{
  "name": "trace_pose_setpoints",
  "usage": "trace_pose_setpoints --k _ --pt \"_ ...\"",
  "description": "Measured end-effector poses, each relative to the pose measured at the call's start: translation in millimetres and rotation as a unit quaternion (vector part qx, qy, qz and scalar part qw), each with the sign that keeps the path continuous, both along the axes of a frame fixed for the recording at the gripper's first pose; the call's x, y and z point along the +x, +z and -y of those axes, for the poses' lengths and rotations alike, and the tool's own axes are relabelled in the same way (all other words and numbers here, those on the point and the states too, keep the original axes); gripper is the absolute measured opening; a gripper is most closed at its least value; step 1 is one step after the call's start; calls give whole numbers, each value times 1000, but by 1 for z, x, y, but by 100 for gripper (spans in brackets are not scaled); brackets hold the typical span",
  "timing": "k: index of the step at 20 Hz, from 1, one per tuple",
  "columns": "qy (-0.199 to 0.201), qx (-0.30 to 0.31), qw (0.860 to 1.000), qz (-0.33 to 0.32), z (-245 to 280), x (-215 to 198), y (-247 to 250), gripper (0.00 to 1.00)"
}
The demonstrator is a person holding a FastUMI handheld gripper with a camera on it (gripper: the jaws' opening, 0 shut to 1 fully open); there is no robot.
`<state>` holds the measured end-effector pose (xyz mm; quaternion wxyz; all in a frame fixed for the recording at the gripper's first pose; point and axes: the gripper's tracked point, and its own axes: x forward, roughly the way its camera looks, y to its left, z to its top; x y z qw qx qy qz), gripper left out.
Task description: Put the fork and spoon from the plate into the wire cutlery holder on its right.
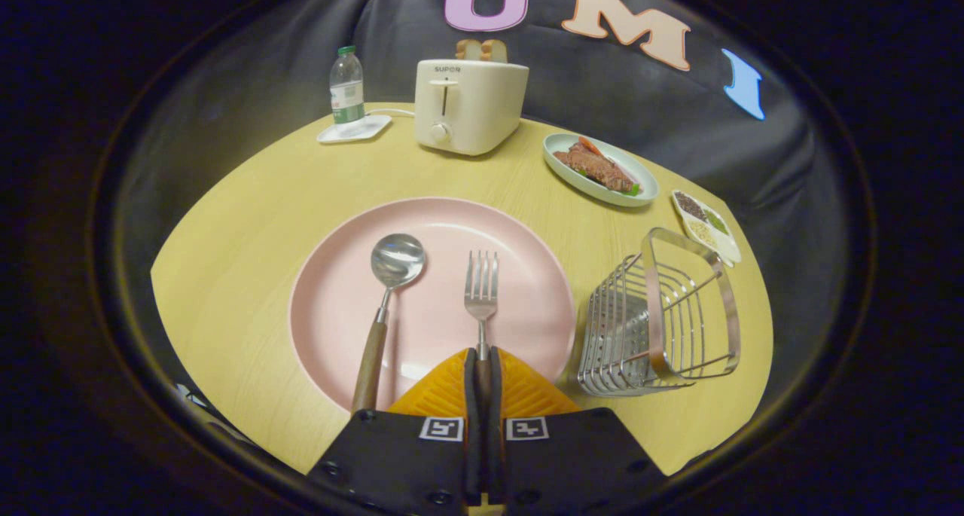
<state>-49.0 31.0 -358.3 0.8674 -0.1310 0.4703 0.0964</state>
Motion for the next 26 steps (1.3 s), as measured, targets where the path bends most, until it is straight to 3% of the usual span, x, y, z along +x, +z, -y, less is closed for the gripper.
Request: trace_pose_setpoints --k 15,26 --pt "42 36 998 -23 19 12 95 6" --pt "80 22 995 -63 87 18 129 7"
